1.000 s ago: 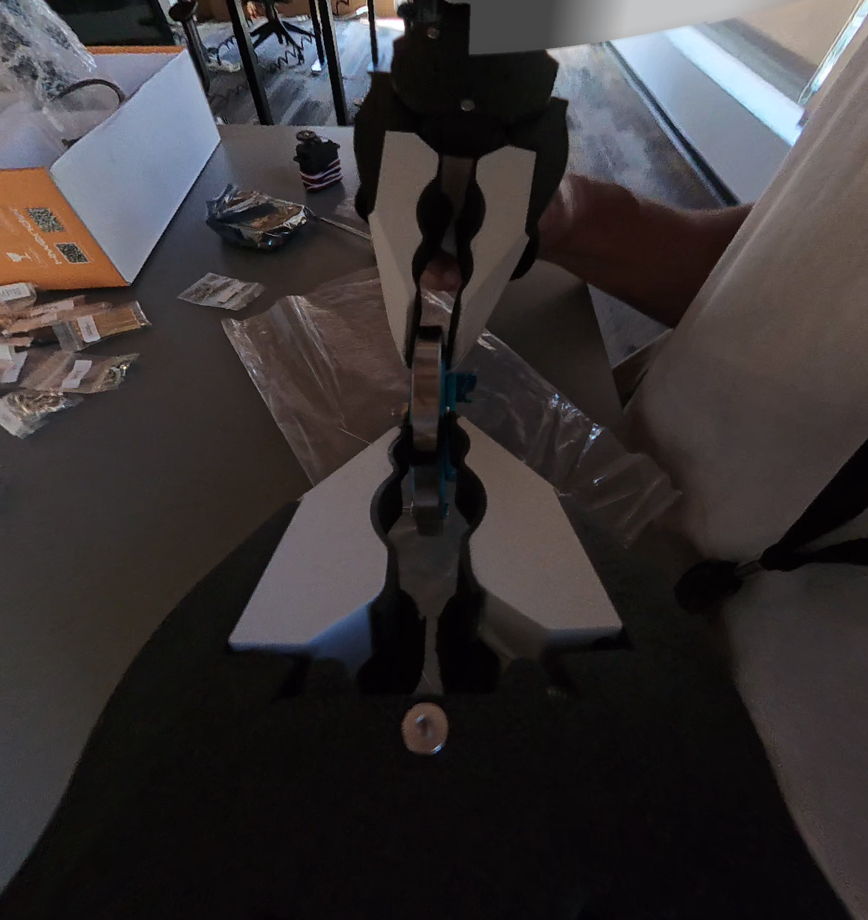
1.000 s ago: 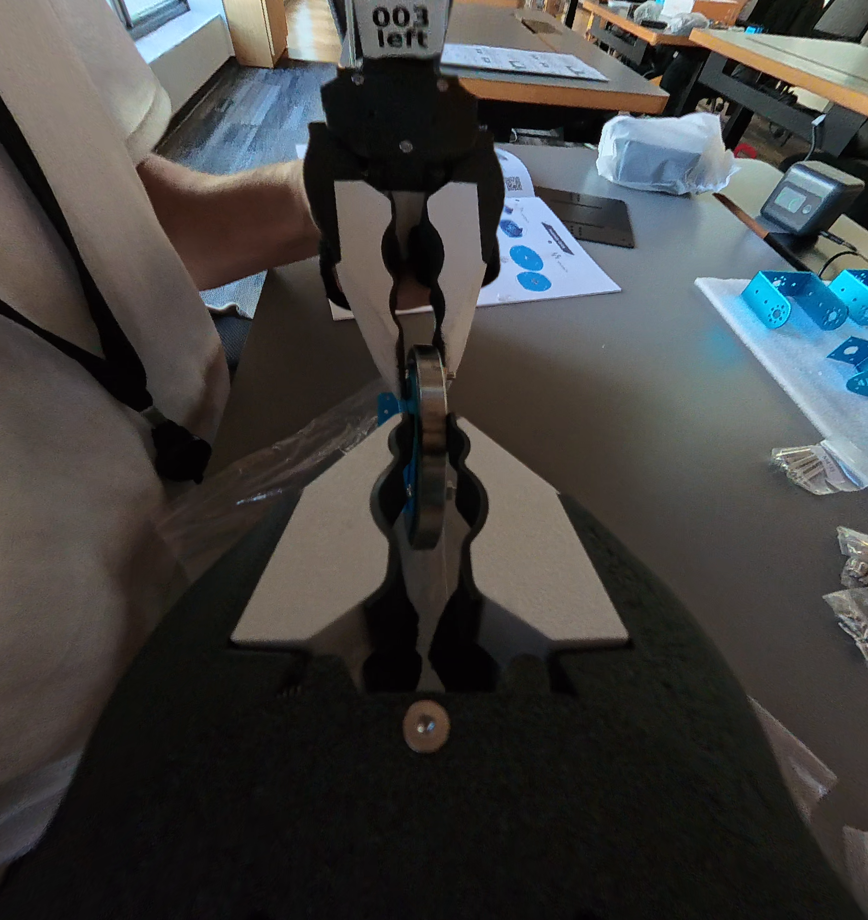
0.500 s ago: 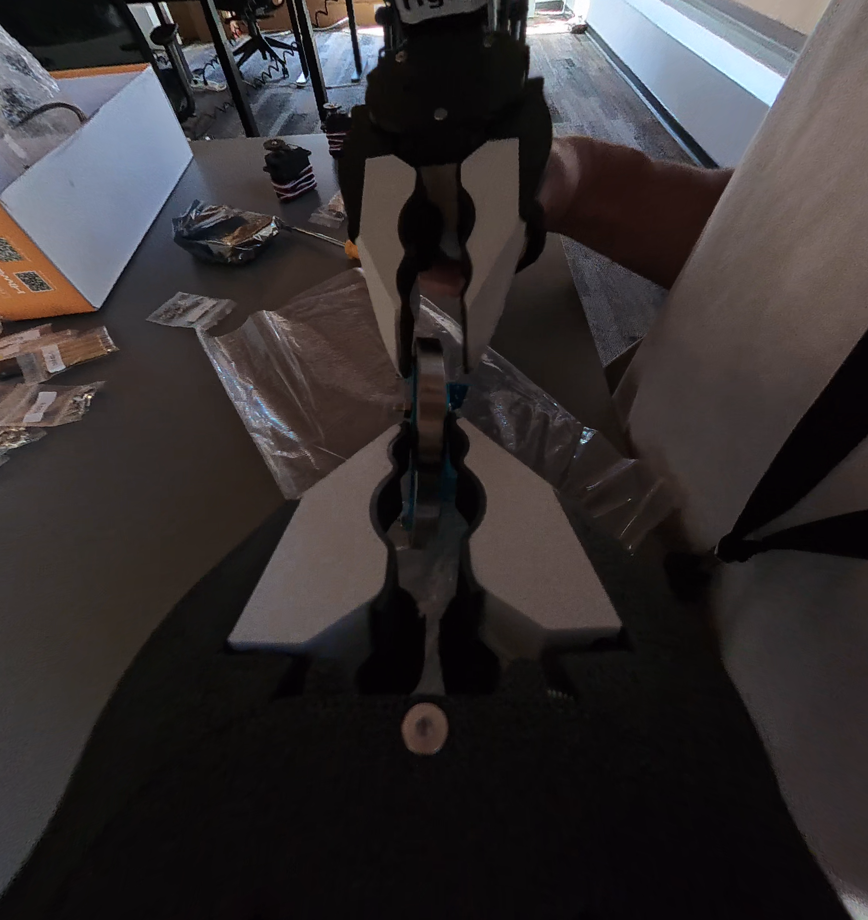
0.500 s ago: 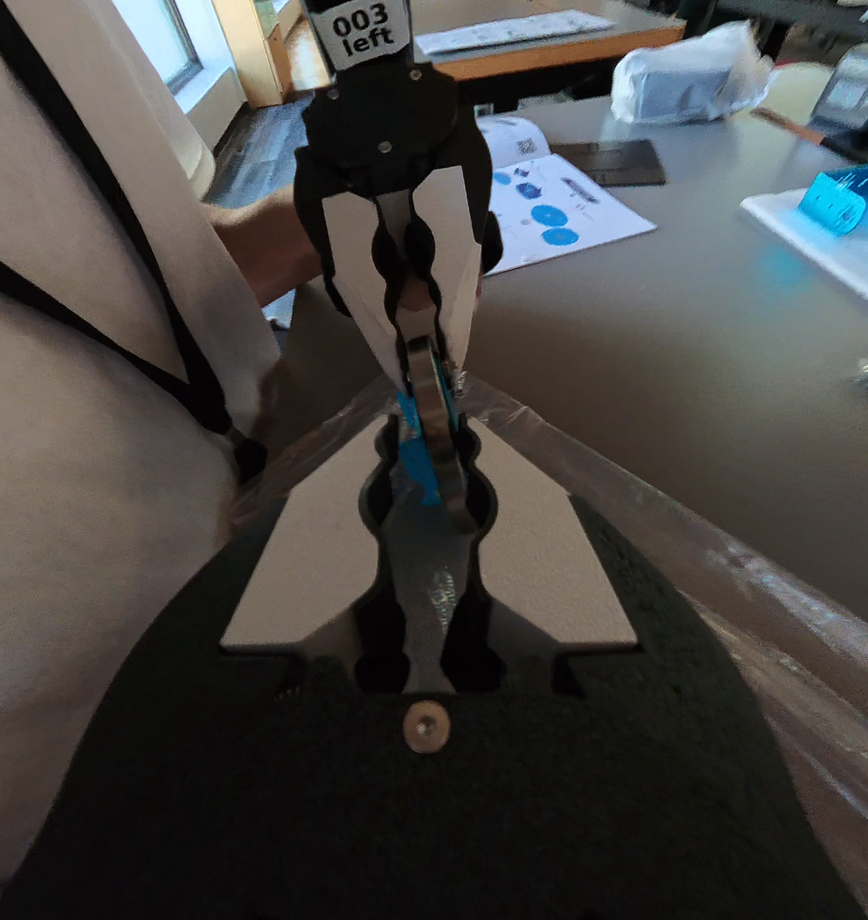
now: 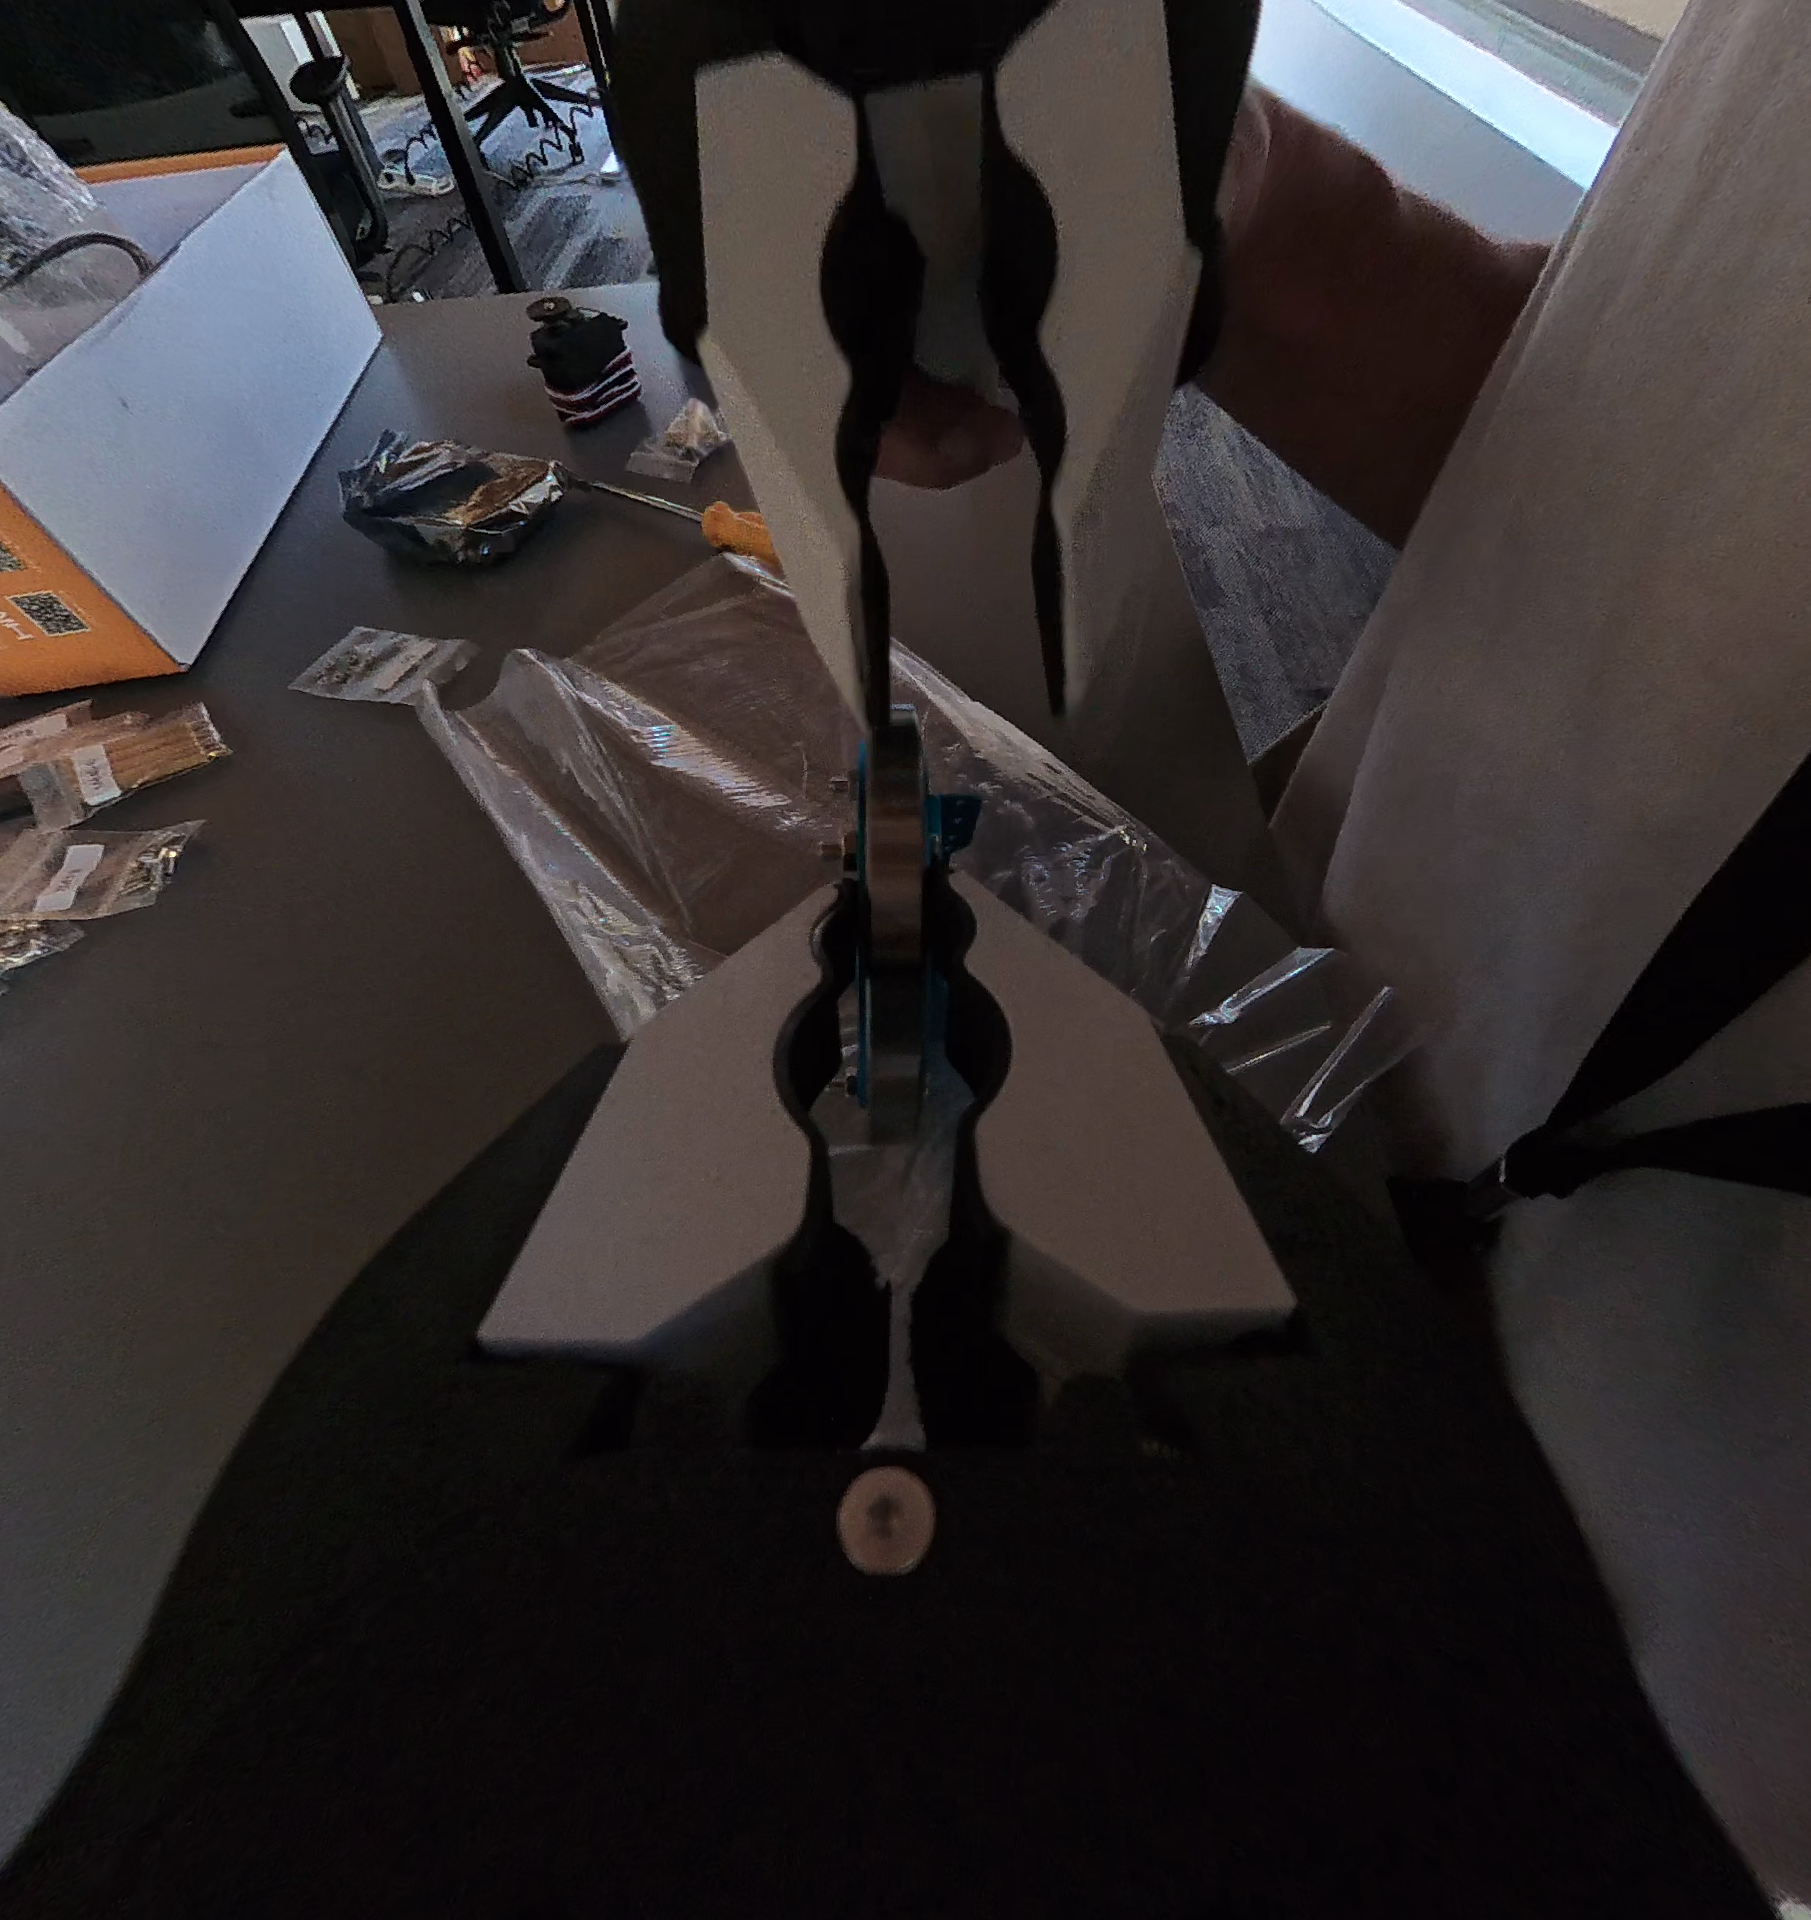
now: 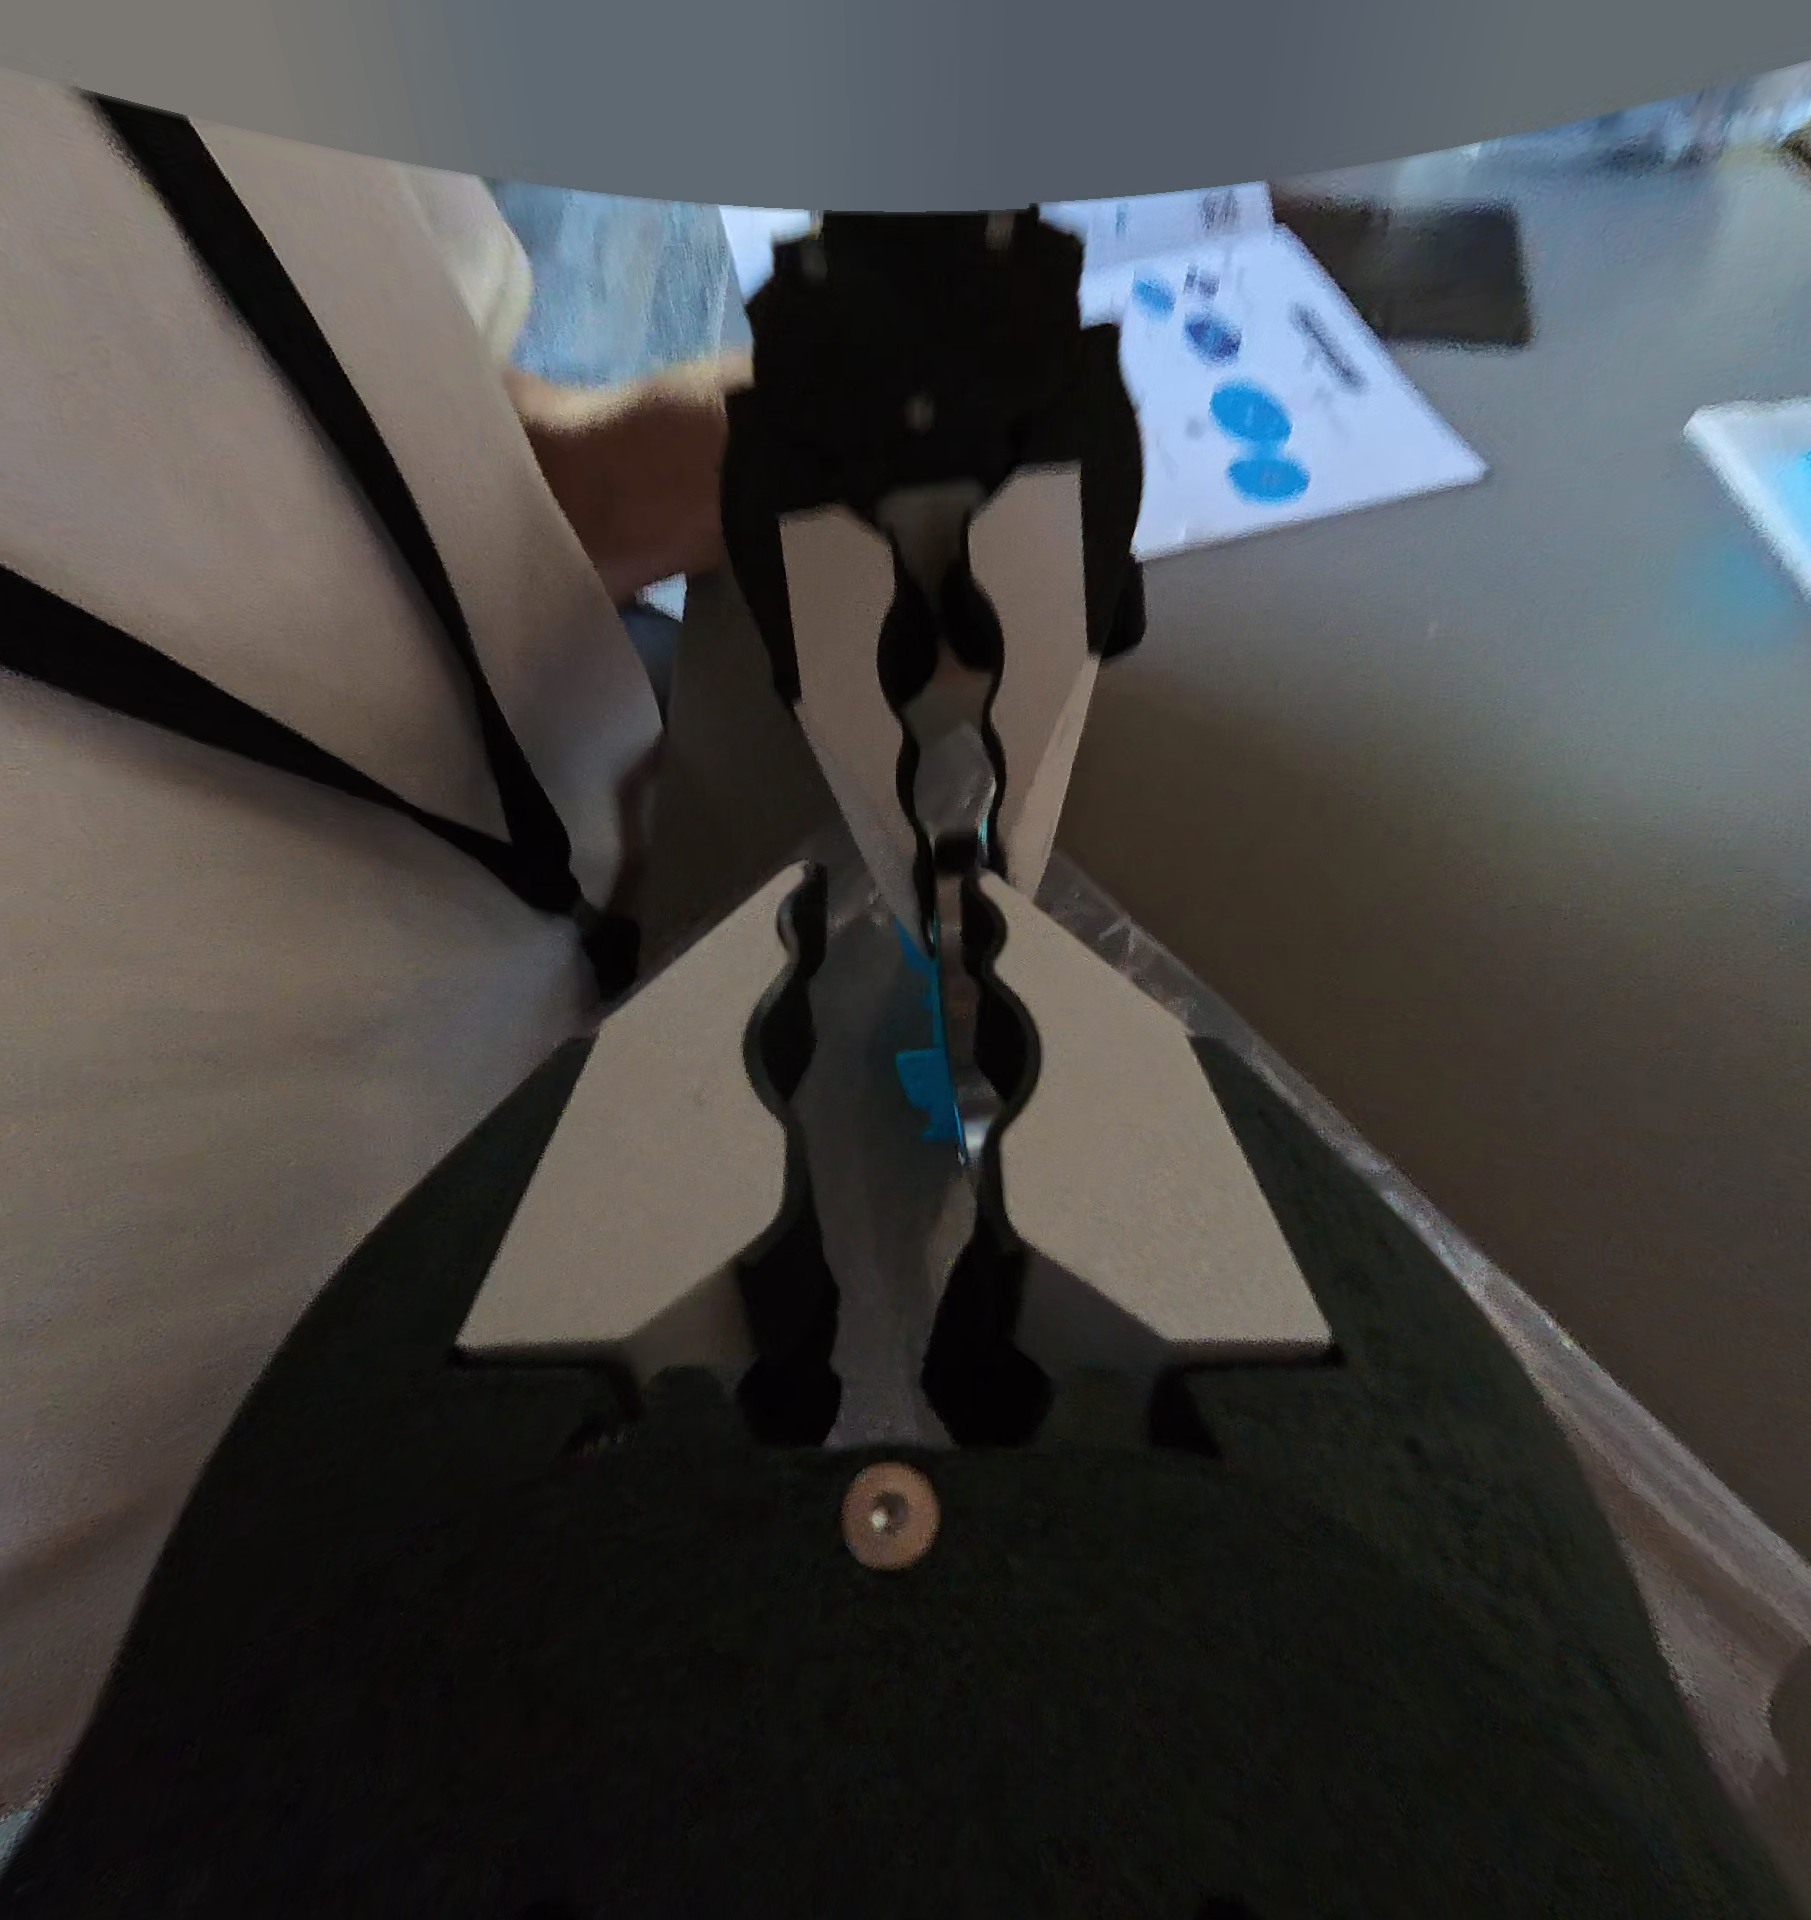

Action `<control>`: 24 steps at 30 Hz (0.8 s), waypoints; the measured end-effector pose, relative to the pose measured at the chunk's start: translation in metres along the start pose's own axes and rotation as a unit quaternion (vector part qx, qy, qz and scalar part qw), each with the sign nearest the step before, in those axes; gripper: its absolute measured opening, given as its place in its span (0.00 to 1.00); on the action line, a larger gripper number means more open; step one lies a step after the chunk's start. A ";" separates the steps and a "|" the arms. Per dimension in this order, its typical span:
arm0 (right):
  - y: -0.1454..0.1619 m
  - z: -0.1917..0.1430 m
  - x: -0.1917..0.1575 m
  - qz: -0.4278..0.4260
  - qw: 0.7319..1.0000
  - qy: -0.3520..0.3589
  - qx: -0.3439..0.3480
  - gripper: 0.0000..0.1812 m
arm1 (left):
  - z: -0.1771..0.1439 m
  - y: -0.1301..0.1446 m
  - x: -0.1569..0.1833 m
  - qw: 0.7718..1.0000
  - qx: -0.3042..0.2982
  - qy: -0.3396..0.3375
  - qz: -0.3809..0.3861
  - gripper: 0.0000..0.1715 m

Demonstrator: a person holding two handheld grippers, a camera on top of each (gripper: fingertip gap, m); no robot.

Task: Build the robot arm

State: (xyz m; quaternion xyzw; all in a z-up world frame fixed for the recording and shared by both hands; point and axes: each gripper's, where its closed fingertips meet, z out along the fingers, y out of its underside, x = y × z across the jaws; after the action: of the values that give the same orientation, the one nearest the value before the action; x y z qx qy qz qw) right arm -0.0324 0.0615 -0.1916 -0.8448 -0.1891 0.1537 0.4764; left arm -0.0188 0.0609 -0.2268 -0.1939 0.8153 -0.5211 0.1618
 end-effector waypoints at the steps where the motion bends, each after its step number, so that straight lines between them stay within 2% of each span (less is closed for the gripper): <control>1: -0.004 -0.003 0.002 0.004 1.000 0.006 0.010 0.14 | 0.000 0.000 0.000 1.000 -0.001 0.001 0.001 0.08; 5: 0.019 0.007 0.010 0.003 0.998 0.018 -0.058 0.17 | 0.001 -0.001 0.001 1.000 -0.002 0.001 0.003 0.08; 8: 0.019 0.011 0.003 0.012 0.998 -0.005 -0.062 0.20 | 0.000 0.000 0.001 1.000 -0.002 0.005 0.005 0.08; 9: 0.010 0.008 -0.006 0.009 0.999 -0.031 -0.043 0.23 | 0.000 0.000 0.001 1.000 0.001 0.006 0.004 0.08; 10: -0.009 0.001 -0.018 0.005 0.998 -0.065 0.009 0.15 | 0.000 0.001 0.000 1.000 0.001 0.002 0.005 0.08; 11: -0.028 -0.009 -0.025 0.003 0.995 -0.078 0.063 0.12 | 0.000 0.001 -0.001 1.000 -0.001 -0.001 0.006 0.08; 12: -0.030 -0.013 -0.018 0.001 0.997 -0.051 0.063 0.12 | 0.000 0.001 0.000 1.000 -0.002 0.000 0.008 0.08; 14: -0.007 -0.013 0.005 -0.009 1.000 0.022 -0.009 0.17 | 0.001 0.000 0.001 1.000 -0.003 -0.001 0.013 0.08; 15: 0.001 -0.011 0.009 -0.008 0.999 0.029 -0.025 0.17 | 0.001 0.000 0.002 1.000 -0.003 -0.001 0.014 0.08; 17: 0.012 -0.002 0.006 0.007 0.999 0.007 -0.049 0.17 | 0.001 0.000 0.002 1.000 -0.004 -0.001 0.017 0.08; 20: 0.035 0.013 0.005 -0.002 0.992 0.002 -0.123 0.19 | 0.002 0.000 0.003 1.000 -0.008 -0.001 0.022 0.08; 24: 0.032 0.017 -0.003 -0.008 0.990 -0.011 -0.138 0.23 | 0.002 0.000 0.004 1.000 -0.005 0.004 0.018 0.08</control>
State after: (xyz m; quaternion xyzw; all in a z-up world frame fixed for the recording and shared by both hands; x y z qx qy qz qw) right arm -0.0364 0.0573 -0.2275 -0.8991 -0.2201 0.1321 0.3545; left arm -0.0216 0.0577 -0.2282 -0.1774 0.8218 -0.5150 0.1672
